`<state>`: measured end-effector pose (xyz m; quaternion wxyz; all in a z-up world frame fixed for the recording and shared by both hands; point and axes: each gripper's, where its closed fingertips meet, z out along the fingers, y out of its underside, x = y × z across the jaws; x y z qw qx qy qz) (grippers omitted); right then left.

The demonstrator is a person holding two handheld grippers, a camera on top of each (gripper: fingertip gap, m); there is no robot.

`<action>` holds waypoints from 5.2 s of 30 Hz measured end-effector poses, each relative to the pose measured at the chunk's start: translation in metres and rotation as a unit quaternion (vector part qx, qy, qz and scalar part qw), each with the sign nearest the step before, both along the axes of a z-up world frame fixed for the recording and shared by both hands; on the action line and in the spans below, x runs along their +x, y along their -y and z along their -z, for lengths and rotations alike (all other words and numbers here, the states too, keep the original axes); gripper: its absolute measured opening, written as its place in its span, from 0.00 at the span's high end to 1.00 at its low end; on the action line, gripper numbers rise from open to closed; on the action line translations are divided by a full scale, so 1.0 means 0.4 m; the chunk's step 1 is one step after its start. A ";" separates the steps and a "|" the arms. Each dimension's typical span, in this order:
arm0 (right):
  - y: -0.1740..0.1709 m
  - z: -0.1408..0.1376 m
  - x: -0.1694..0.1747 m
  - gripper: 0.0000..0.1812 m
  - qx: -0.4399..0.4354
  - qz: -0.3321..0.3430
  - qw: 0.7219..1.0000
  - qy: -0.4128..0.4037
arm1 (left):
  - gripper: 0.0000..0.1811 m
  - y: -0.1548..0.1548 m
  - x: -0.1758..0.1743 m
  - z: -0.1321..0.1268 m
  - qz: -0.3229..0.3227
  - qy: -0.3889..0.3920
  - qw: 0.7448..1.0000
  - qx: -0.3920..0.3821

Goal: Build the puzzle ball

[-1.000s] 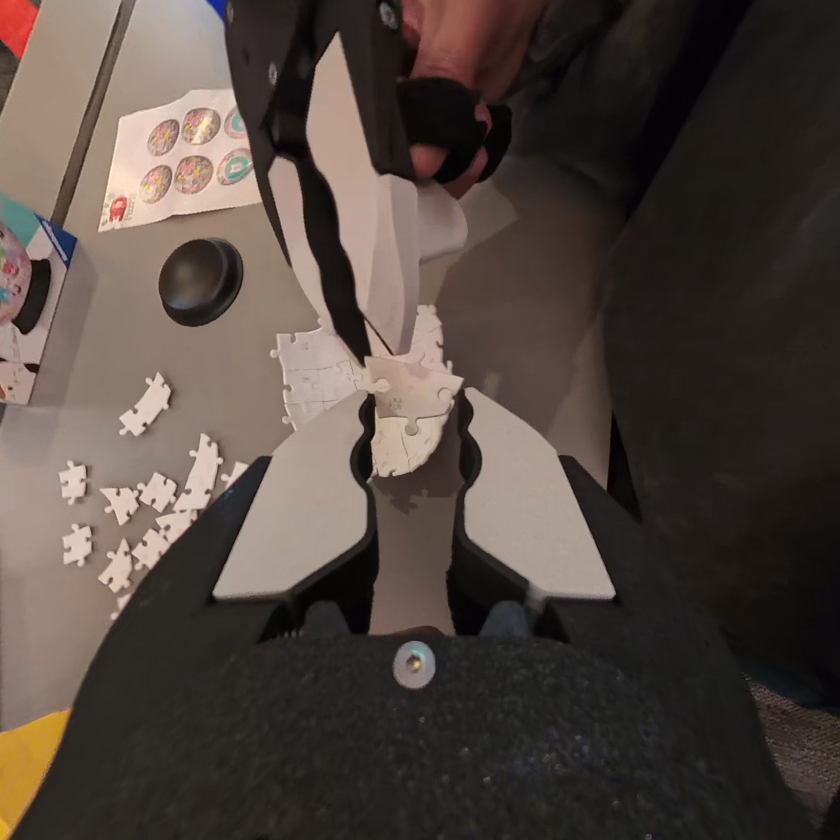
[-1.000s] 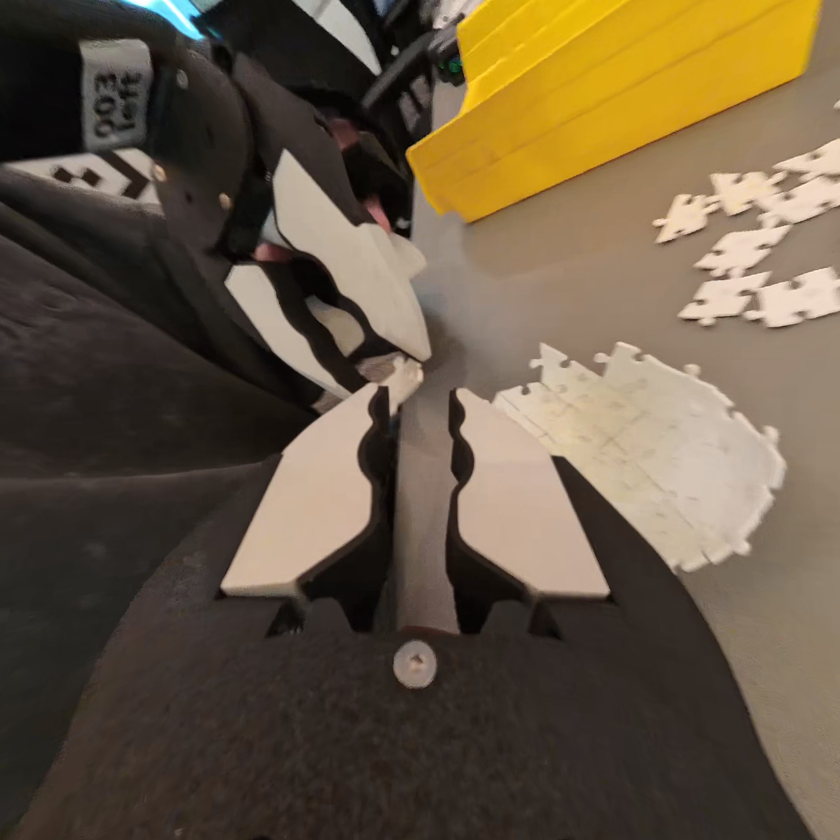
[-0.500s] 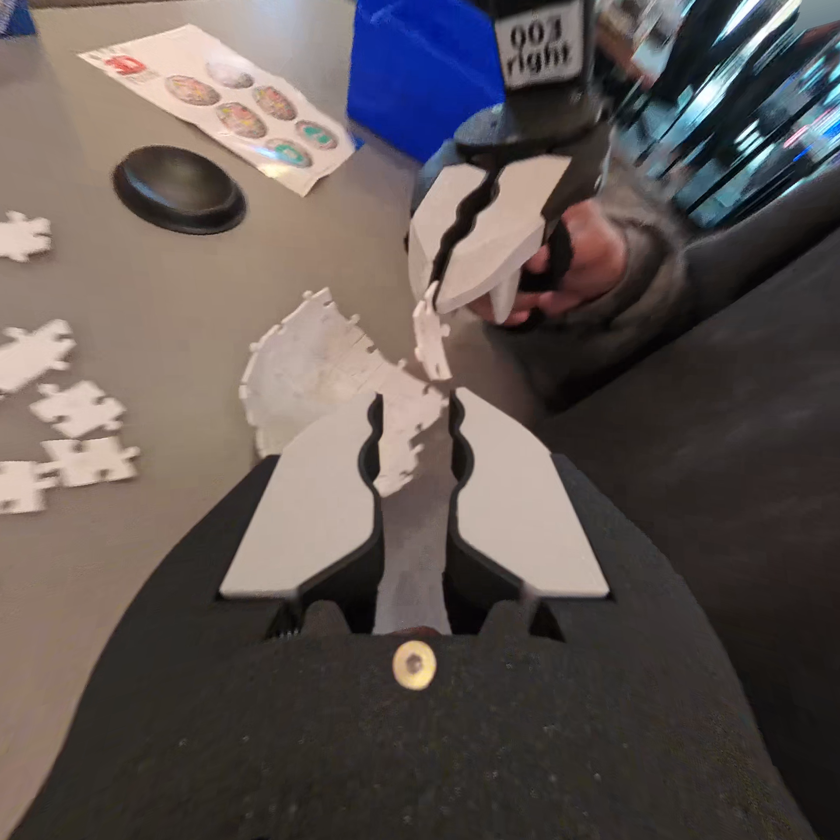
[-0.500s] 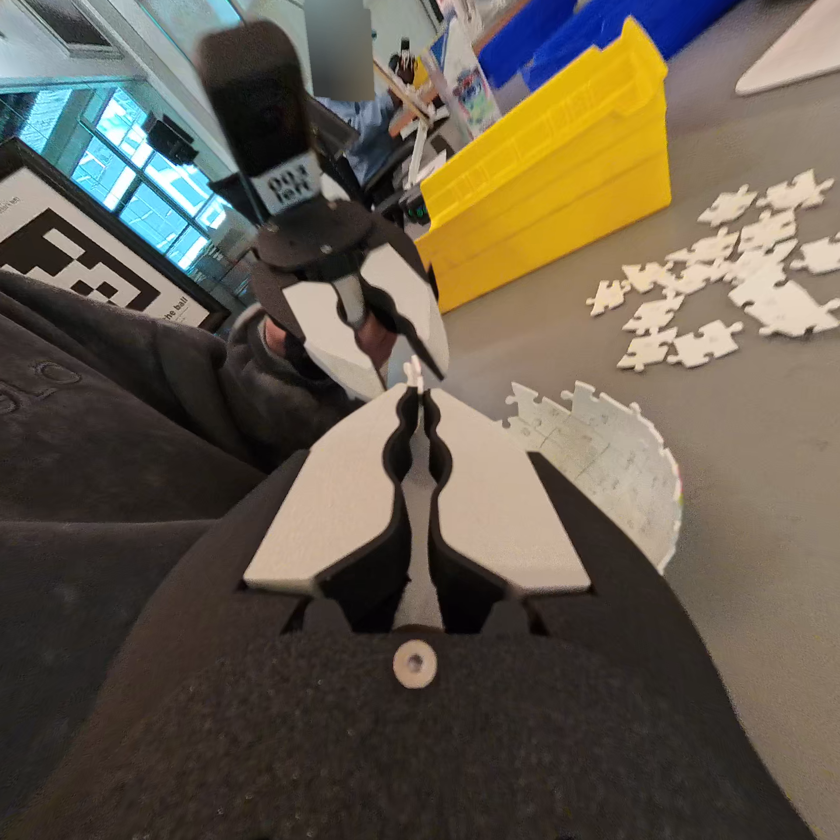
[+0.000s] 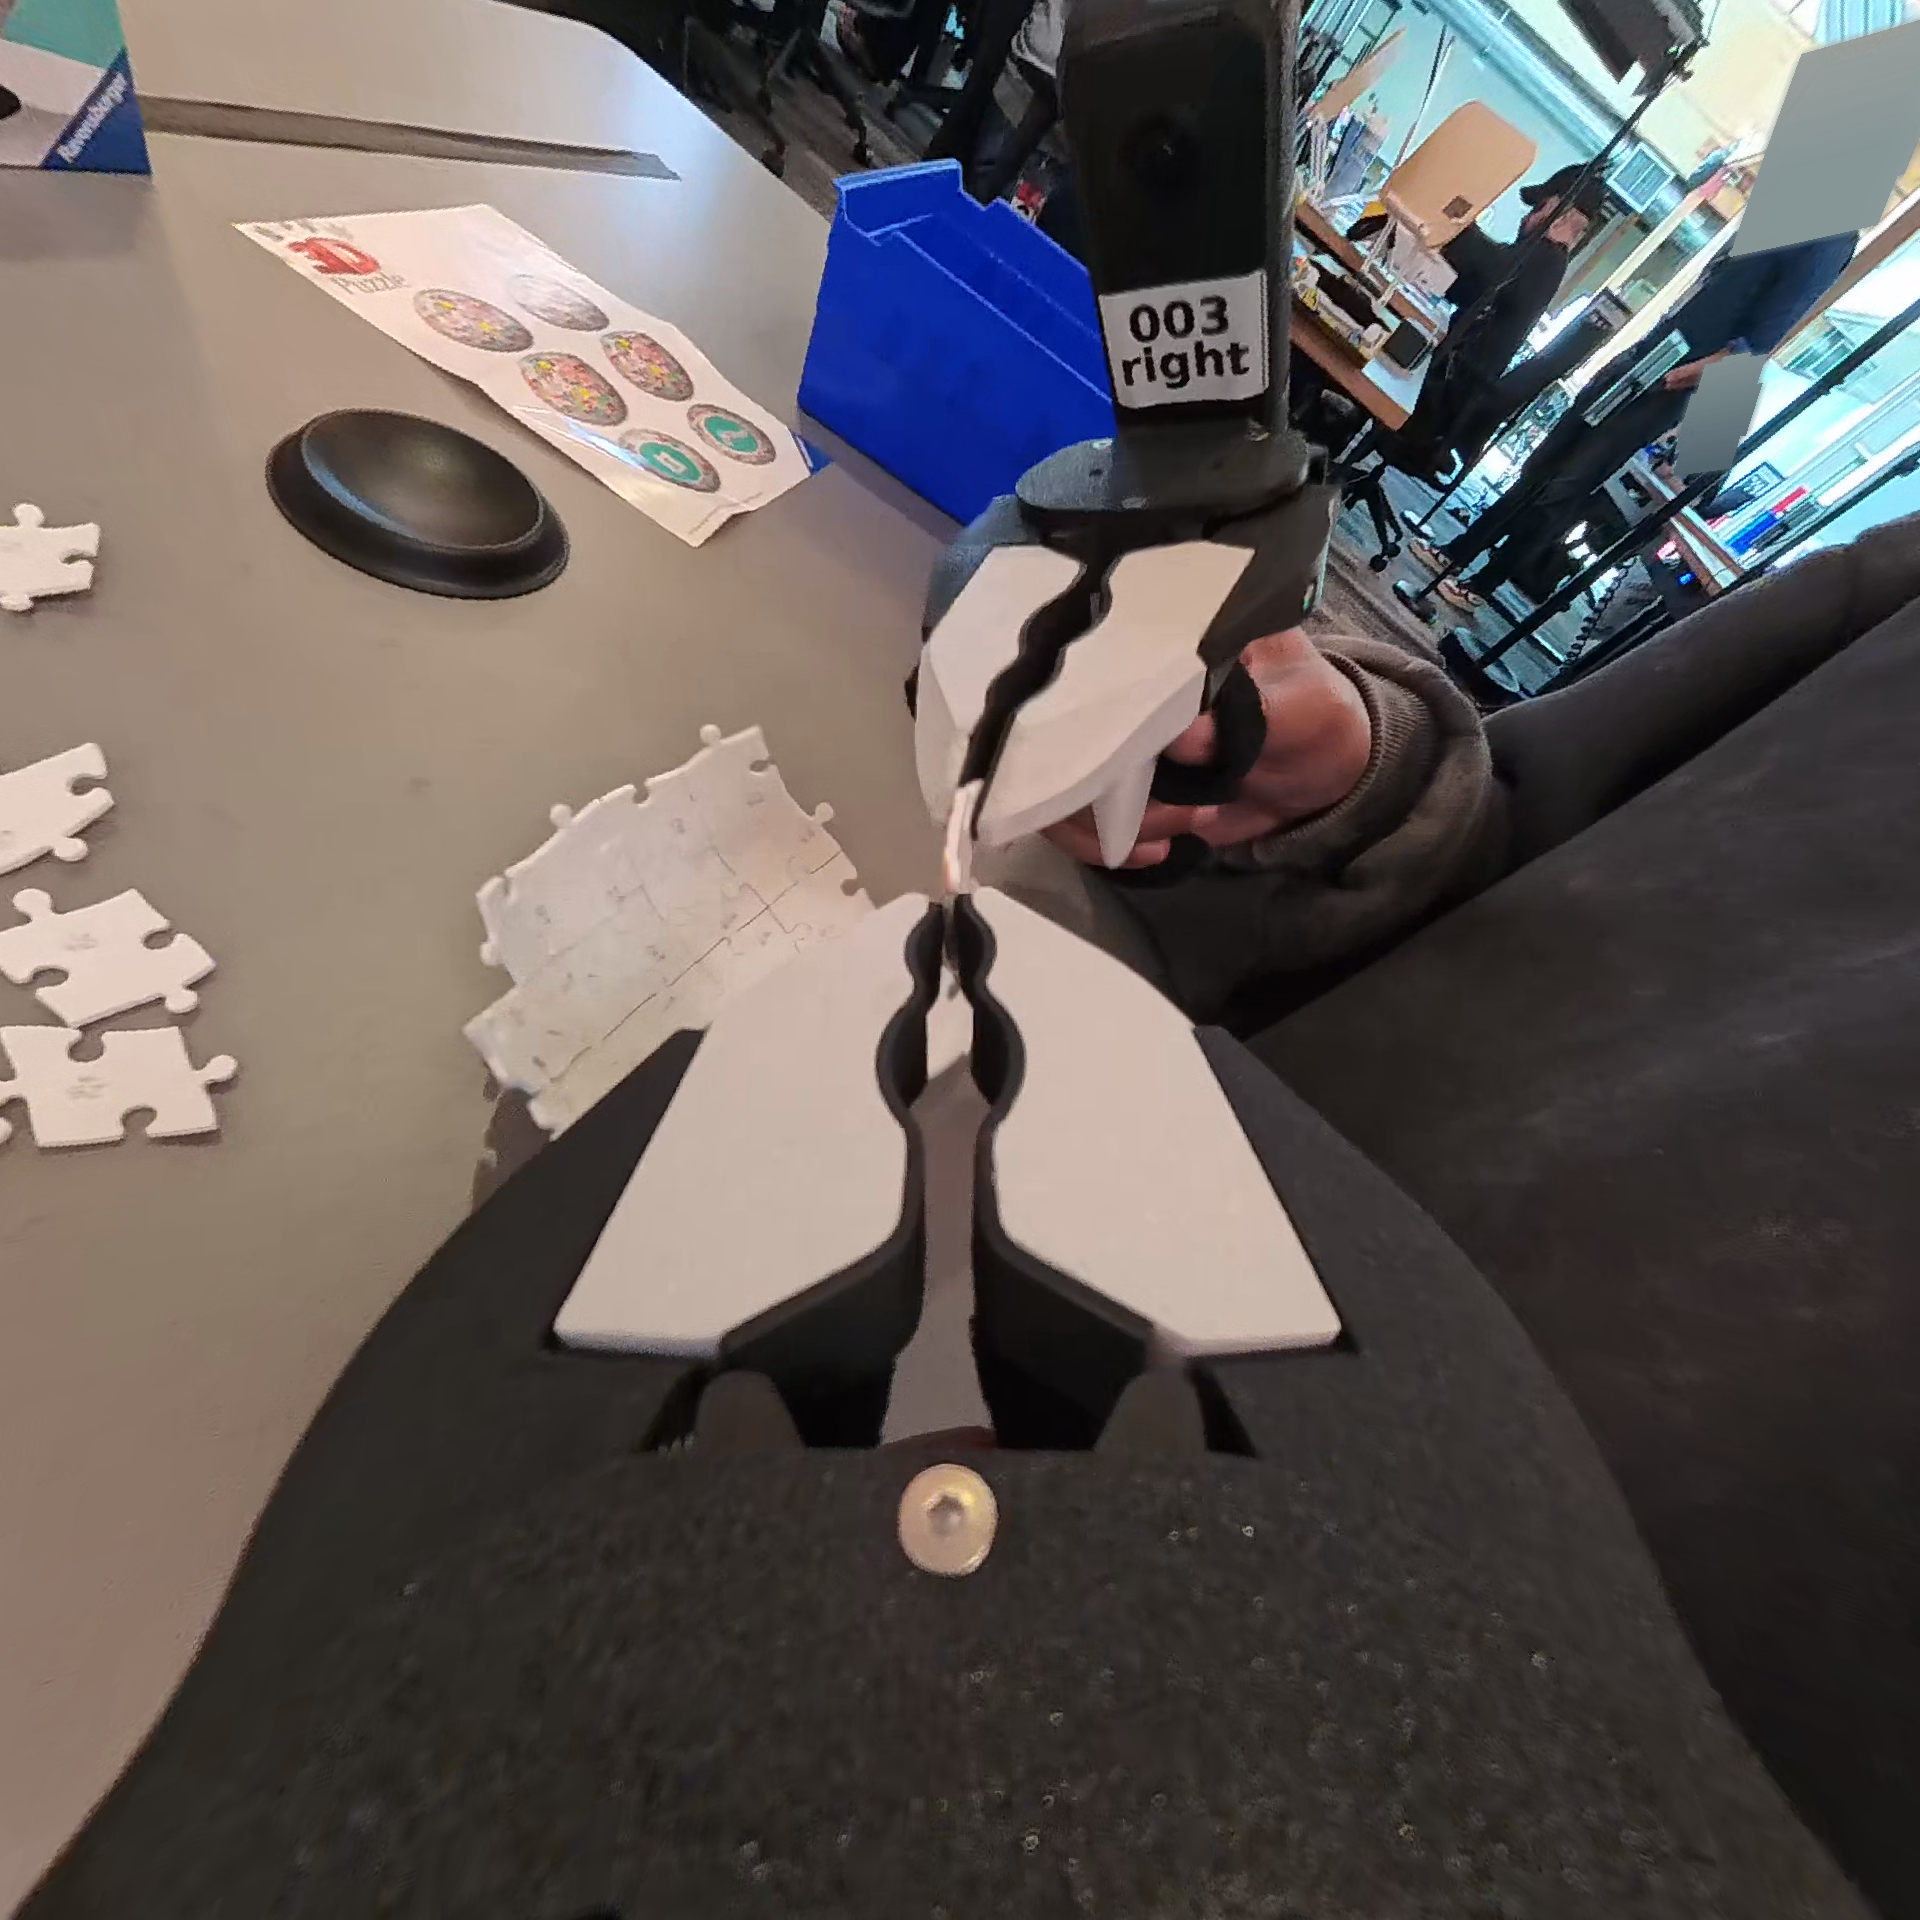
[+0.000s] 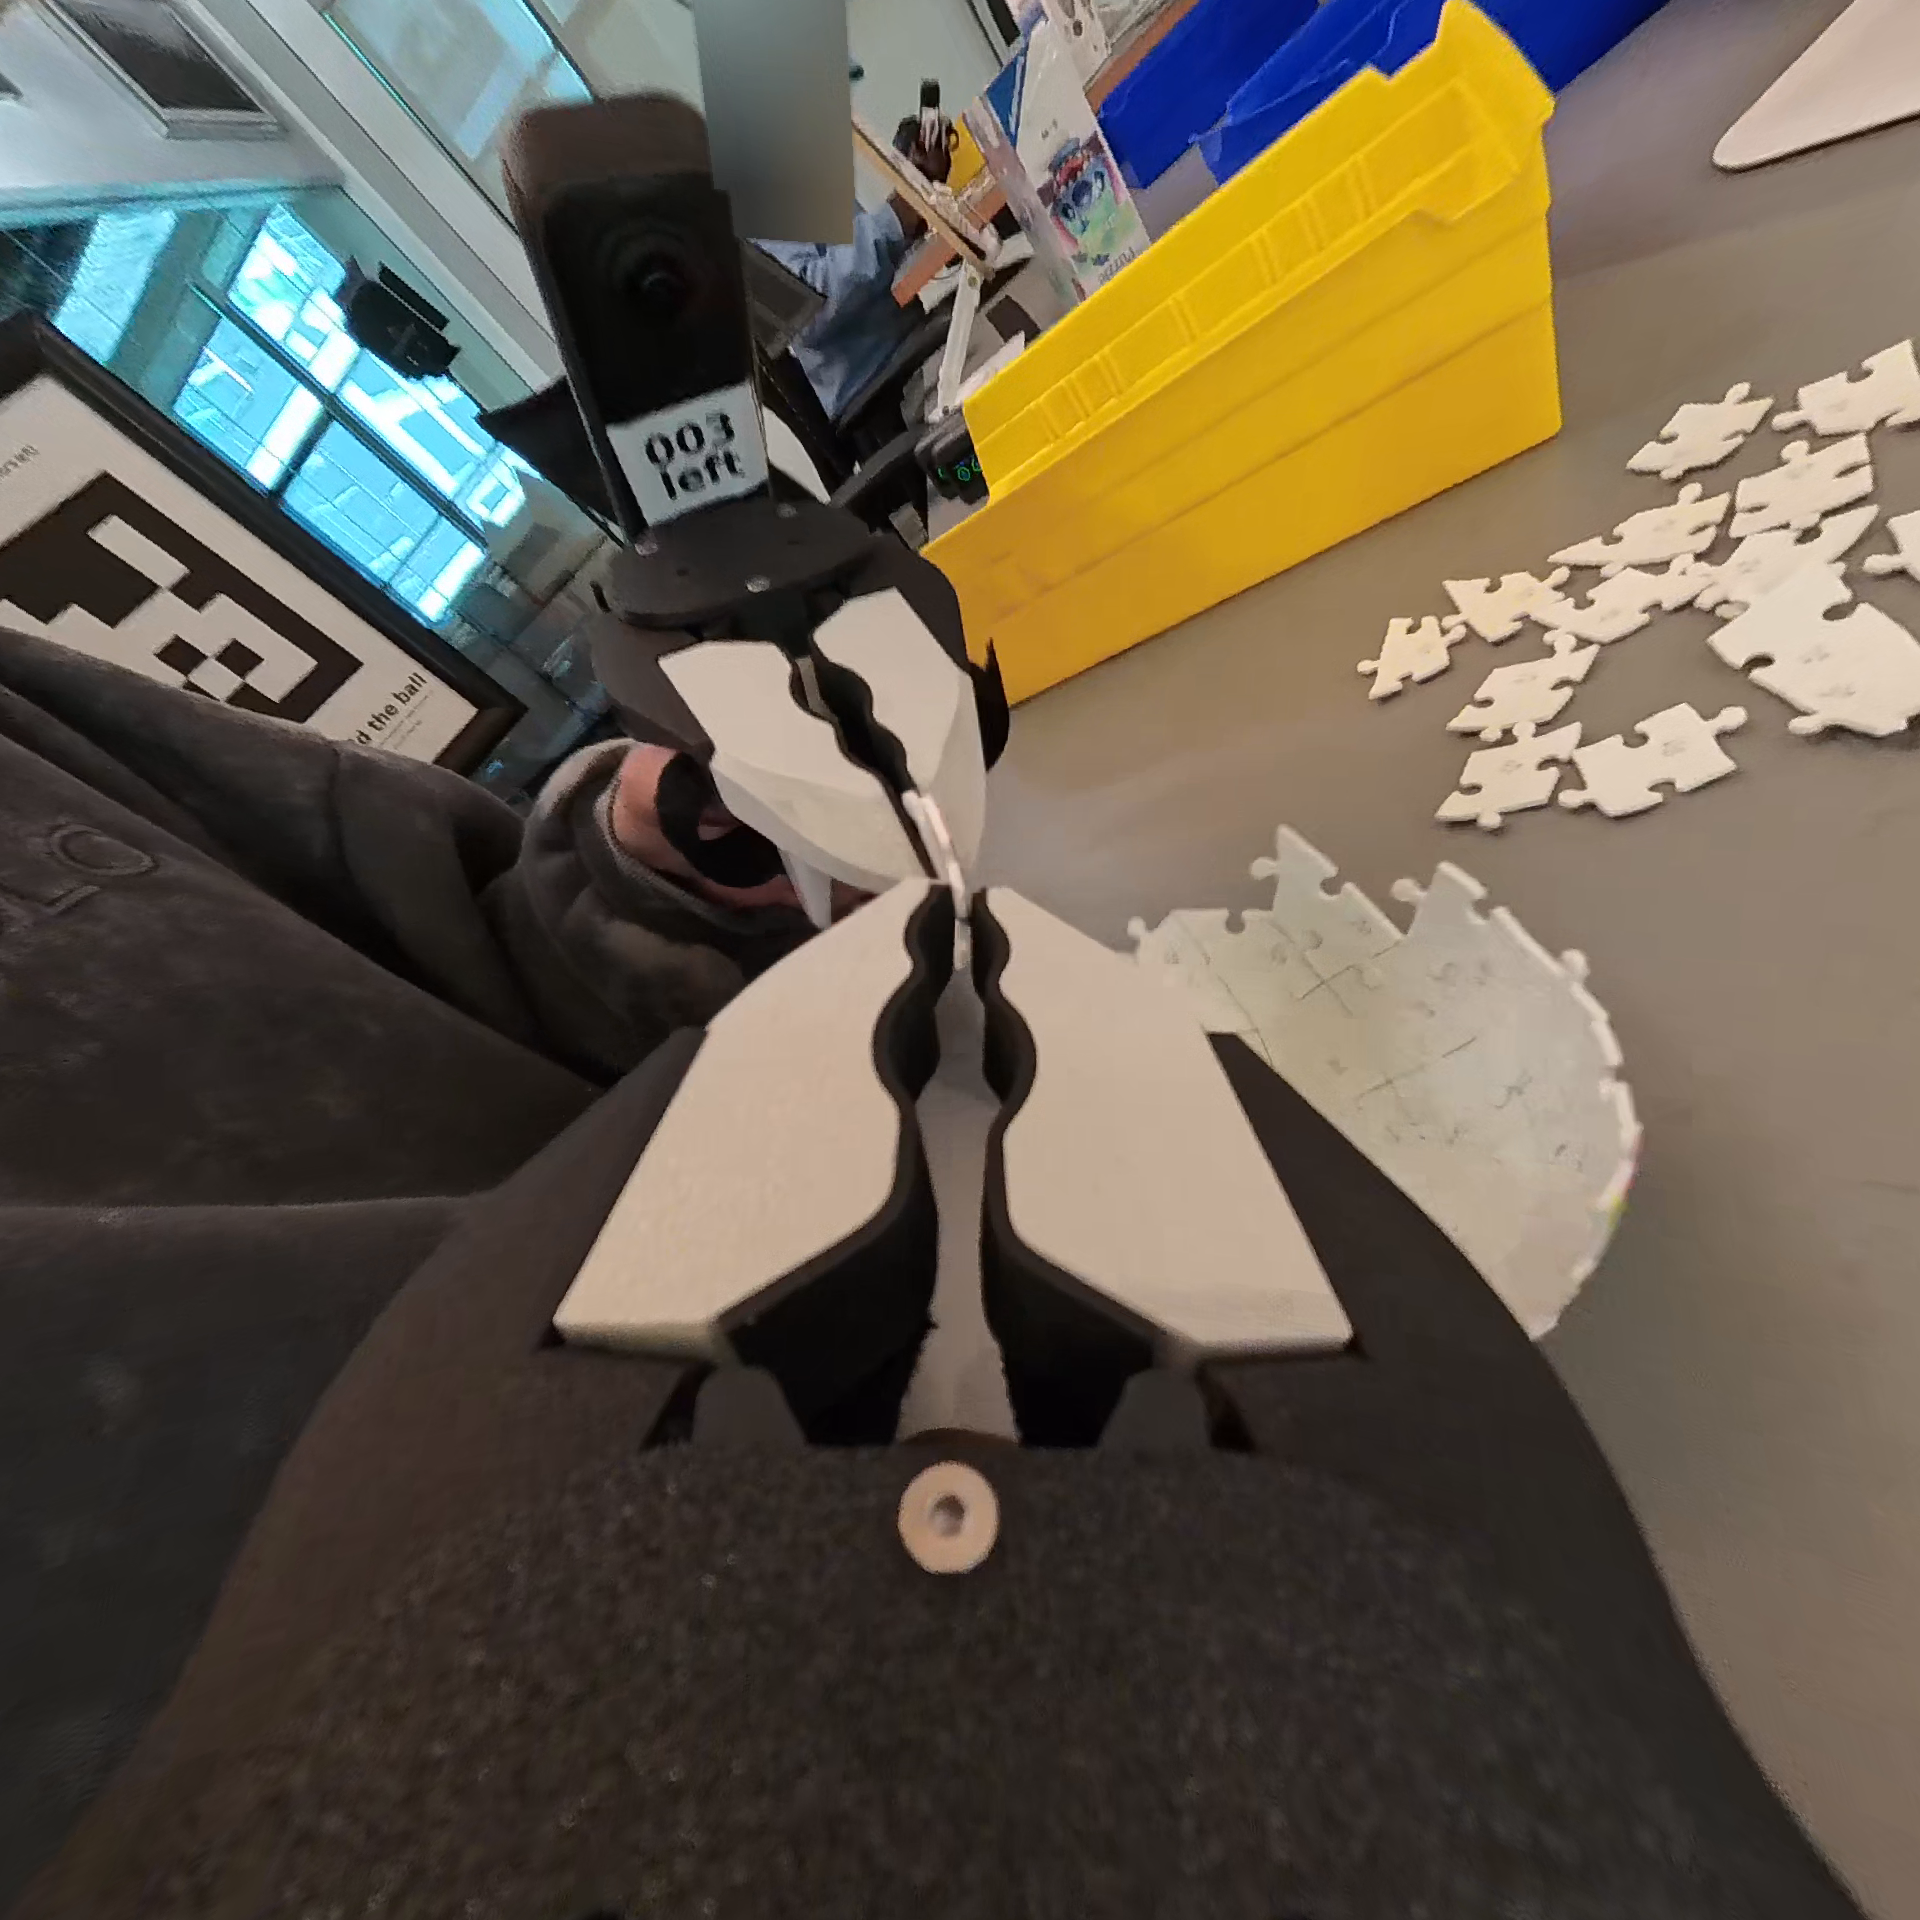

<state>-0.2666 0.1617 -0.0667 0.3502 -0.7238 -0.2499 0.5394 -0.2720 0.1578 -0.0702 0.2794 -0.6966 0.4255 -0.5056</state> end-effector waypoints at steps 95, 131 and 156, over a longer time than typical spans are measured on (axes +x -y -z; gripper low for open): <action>-0.292 0.159 0.006 0.98 -0.145 -0.095 0.623 0.763 | 0.99 -0.173 -0.186 0.232 -0.374 -0.019 0.872 -0.316; -0.298 0.166 -0.011 0.98 -0.123 -0.097 0.600 0.785 | 0.94 -0.163 -0.159 0.280 -0.415 -0.043 0.845 -0.335; -0.295 0.158 -0.023 0.98 -0.127 -0.103 0.570 0.805 | 1.00 -0.179 -0.130 0.286 -0.254 -0.200 0.936 -0.141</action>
